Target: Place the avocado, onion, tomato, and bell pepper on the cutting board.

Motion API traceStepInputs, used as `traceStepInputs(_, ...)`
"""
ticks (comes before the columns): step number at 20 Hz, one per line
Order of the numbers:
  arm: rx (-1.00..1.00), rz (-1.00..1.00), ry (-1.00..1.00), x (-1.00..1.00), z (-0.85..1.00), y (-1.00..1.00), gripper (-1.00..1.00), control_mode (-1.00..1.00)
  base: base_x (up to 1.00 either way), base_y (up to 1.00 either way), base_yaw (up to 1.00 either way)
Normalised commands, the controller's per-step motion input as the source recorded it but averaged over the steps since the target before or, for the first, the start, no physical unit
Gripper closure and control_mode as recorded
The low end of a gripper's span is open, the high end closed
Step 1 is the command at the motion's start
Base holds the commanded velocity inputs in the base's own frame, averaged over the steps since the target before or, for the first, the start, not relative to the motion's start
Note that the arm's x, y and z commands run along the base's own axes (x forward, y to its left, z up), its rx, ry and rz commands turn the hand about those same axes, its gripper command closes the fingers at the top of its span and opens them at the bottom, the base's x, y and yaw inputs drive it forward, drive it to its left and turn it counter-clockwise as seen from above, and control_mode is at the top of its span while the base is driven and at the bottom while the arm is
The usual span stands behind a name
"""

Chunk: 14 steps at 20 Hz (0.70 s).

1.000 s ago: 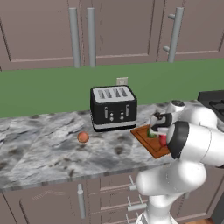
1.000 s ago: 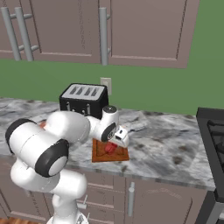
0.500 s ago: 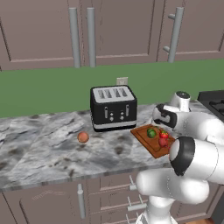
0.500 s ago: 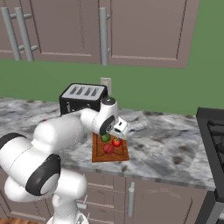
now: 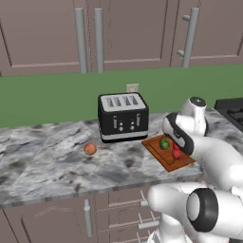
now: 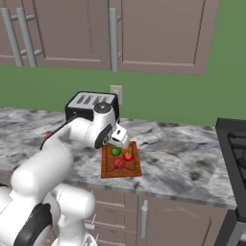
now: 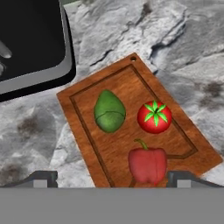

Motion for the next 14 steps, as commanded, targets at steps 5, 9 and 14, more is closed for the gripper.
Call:
traceStepInputs(5,0.00,0.03,-0.08,-0.39,0.23,0.63,-1.00,-1.00,0.00,0.00,0.00)
traceStepInputs(9,0.00,0.01,-0.12,-0.44,0.17,0.59,-1.00,-1.00,0.00,0.00,0.00)
traceStepInputs(14,0.00,0.02,-0.05,-0.29,0.03,0.58,-1.00,-1.00,0.00,0.00,0.00)
